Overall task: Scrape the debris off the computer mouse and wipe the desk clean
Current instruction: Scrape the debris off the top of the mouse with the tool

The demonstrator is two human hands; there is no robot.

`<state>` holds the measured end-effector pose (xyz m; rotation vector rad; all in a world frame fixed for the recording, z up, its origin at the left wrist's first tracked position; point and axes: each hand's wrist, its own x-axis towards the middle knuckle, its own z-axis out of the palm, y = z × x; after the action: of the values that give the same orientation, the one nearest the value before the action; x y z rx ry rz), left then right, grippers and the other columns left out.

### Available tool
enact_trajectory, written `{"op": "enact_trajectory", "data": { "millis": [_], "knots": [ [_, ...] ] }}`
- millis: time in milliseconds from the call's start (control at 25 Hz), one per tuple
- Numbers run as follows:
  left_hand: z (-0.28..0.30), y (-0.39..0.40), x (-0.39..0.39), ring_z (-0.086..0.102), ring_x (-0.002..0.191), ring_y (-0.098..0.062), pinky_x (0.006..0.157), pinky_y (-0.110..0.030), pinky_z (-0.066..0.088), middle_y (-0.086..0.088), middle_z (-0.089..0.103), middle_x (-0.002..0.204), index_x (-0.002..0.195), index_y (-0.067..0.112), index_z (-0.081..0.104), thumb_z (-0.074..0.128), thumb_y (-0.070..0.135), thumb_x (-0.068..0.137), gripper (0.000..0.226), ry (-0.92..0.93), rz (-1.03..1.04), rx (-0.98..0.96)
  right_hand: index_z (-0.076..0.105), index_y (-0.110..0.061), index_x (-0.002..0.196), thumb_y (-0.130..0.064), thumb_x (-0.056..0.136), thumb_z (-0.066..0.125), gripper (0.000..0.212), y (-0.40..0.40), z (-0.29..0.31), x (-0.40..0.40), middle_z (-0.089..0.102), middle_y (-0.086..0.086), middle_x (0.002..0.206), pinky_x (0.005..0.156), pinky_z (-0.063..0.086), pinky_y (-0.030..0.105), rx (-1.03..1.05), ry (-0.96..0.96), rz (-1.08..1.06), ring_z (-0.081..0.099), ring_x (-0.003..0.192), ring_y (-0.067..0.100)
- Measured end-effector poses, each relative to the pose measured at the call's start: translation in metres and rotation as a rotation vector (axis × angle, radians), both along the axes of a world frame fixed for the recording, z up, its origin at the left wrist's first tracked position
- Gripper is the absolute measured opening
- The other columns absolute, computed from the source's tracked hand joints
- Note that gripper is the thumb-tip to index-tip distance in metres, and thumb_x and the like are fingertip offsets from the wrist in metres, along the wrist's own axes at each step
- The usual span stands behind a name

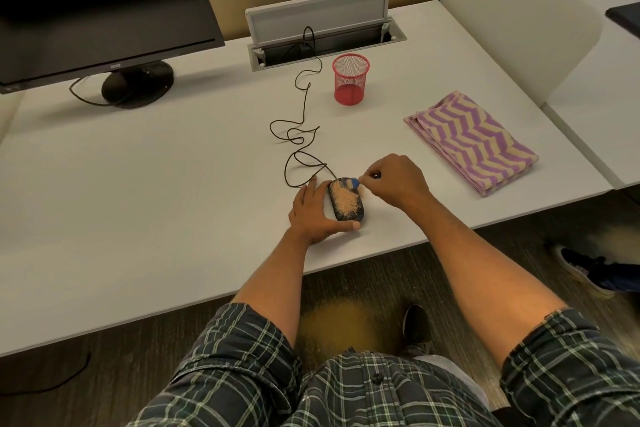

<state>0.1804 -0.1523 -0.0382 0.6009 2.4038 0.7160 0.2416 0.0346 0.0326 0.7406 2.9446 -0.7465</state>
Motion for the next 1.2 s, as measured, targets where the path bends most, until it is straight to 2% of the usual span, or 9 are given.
{"op": "enact_trajectory", "data": {
  "millis": [160,480,800,920,1200],
  "knots": [
    [0.001,0.0,0.0,-0.01,0.153,-0.016,0.122,-0.049,0.006,0.013,-0.01,0.167,0.159,0.039,0.009,0.08,0.072,0.062,0.124,0.0,0.003,0.0,0.081,-0.02,0.09,-0.028,0.088,0.066,0.017,-0.004,0.002,-0.006,0.076,-0.003,0.085,0.054,0.041,0.022,0.008,-0.038,0.008,0.062,0.068,0.012],
    [-0.002,0.001,-0.001,-0.011,0.153,-0.016,0.122,-0.049,0.006,0.014,-0.011,0.167,0.158,0.041,0.008,0.079,0.073,0.061,0.125,0.003,0.001,-0.009,0.081,-0.019,0.093,-0.029,0.09,0.067,0.018,-0.001,0.0,-0.006,0.076,-0.003,0.089,0.061,0.049,0.026,-0.007,-0.064,0.018,0.063,0.072,0.013],
    [-0.002,0.001,-0.001,-0.01,0.153,-0.016,0.122,-0.049,0.006,0.014,-0.011,0.167,0.158,0.041,0.007,0.079,0.074,0.062,0.124,0.004,-0.004,-0.017,0.081,-0.017,0.09,-0.029,0.088,0.068,0.017,0.007,0.004,-0.005,0.074,-0.003,0.083,0.052,0.039,0.021,-0.014,-0.097,-0.008,0.059,0.062,0.008],
    [-0.001,0.0,-0.001,-0.01,0.153,-0.016,0.122,-0.05,0.007,0.014,-0.011,0.167,0.158,0.041,0.007,0.079,0.073,0.063,0.124,0.001,-0.004,-0.014,0.081,-0.016,0.089,-0.031,0.088,0.069,0.019,0.007,0.004,-0.004,0.07,-0.004,0.076,0.051,0.038,0.021,-0.014,-0.115,0.002,0.059,0.062,0.009],
    [-0.002,0.001,-0.001,-0.01,0.154,-0.017,0.122,-0.05,0.007,0.013,-0.01,0.167,0.158,0.04,0.009,0.08,0.072,0.062,0.124,0.006,-0.001,-0.008,0.081,-0.017,0.088,-0.03,0.087,0.069,0.018,0.006,0.006,-0.002,0.073,-0.003,0.079,0.052,0.041,0.021,0.011,-0.11,0.0,0.06,0.063,0.009]
  ]
}}
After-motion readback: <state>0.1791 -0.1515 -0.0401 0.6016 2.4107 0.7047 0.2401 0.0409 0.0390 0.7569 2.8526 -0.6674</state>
